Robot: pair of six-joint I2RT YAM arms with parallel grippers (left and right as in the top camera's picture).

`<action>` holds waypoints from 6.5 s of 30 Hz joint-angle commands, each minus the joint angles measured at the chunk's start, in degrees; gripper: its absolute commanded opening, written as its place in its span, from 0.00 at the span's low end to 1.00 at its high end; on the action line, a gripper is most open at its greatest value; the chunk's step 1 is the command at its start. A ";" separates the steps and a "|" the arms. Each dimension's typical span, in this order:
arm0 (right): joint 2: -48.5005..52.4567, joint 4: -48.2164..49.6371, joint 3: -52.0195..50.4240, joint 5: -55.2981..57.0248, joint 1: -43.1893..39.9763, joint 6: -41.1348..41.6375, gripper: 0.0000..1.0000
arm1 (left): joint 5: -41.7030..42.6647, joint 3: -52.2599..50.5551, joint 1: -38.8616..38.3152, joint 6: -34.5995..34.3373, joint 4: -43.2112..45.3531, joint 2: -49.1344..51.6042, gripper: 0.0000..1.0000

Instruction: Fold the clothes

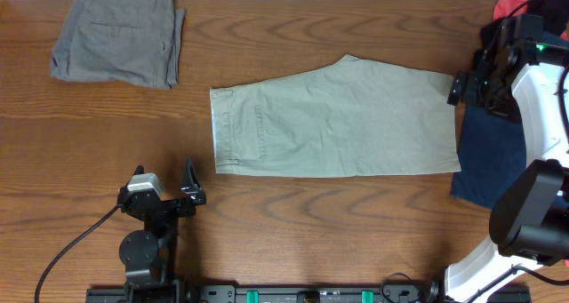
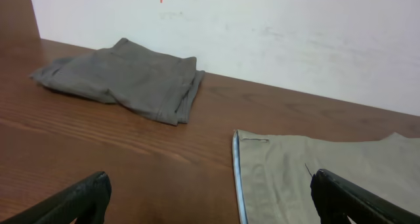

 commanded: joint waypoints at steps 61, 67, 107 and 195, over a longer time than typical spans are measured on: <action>0.15 0.50 -0.42 -2.25 -10.08 4.09 0.99 | 29.64 66.75 1.46 11.47 -35.98 97.72 0.98; 0.15 0.50 -0.42 -2.27 -9.79 4.09 0.99 | 31.67 66.75 2.08 11.74 -35.89 104.67 0.98; 0.15 0.50 -0.42 -2.25 -9.86 4.09 0.99 | 21.99 72.15 4.31 4.68 -45.09 115.19 0.06; 0.15 0.50 -0.42 -2.27 -9.81 4.09 0.99 | -4.37 115.27 -39.52 -1.22 -75.41 105.28 0.06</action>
